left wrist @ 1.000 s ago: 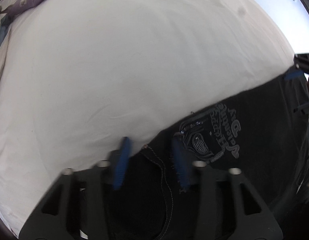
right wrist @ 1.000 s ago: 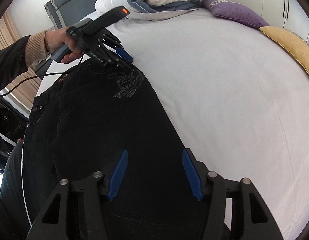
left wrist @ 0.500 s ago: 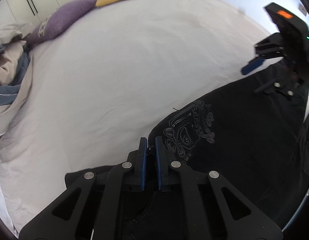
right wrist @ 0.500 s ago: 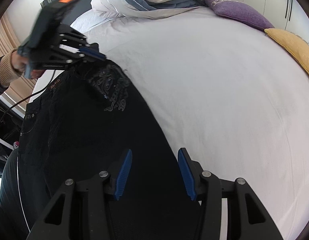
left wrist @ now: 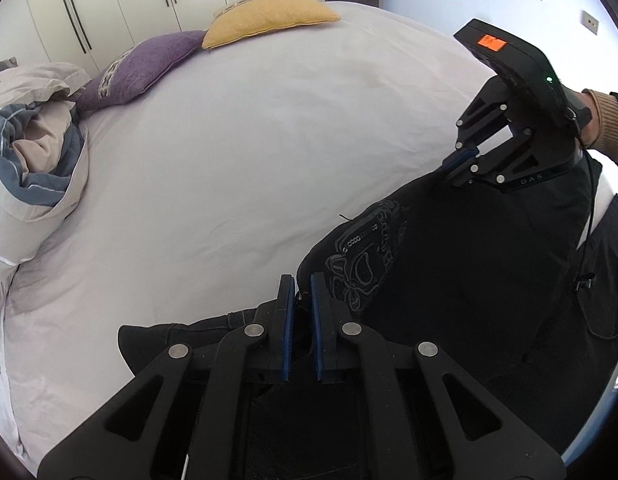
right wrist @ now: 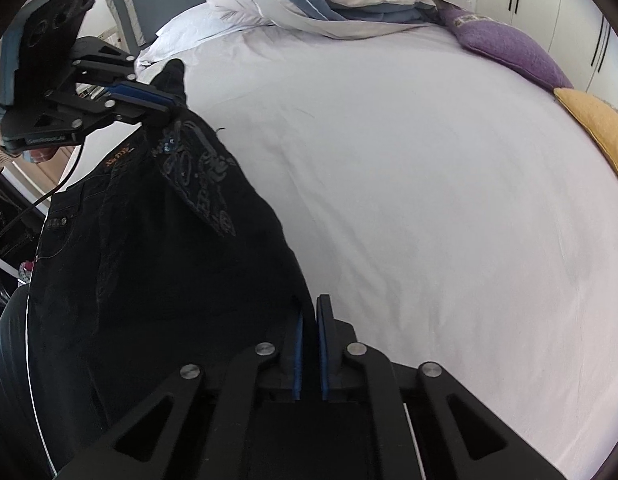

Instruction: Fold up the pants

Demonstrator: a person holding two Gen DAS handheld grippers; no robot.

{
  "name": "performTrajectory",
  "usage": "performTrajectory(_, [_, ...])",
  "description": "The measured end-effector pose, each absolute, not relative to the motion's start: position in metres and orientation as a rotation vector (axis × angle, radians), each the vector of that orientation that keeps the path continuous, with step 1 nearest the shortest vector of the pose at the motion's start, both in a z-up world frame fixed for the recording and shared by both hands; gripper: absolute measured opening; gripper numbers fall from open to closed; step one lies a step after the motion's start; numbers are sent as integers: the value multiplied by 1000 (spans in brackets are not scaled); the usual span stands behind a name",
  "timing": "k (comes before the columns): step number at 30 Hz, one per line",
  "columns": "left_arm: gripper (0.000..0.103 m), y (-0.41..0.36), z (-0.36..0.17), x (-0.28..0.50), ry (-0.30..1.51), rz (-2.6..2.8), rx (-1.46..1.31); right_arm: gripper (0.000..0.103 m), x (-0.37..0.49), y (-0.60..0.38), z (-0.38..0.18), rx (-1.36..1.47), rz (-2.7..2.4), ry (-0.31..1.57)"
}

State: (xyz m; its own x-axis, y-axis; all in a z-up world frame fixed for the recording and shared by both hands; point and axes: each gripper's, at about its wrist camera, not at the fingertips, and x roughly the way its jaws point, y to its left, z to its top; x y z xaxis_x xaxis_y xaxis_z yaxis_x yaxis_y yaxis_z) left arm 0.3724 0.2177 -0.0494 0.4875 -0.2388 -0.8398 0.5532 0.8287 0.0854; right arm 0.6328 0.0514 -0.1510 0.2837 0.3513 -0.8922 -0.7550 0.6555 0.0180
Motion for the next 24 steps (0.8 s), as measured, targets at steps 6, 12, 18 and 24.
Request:
performTrajectory(6, [7,219,-43,357,947,-509,348,3,613,74,-134,-506,802,990])
performTrajectory(12, [7,223,-37,323,944,-517,339,3,576,96,-123,-544,844,958])
performTrajectory(18, [7,237,-36,281,933,-485,312,3,526,103,-117,-586,856,948])
performTrajectory(24, [7,242,-42,238,934,-491,311,3,482,121,-120,-652,884,953])
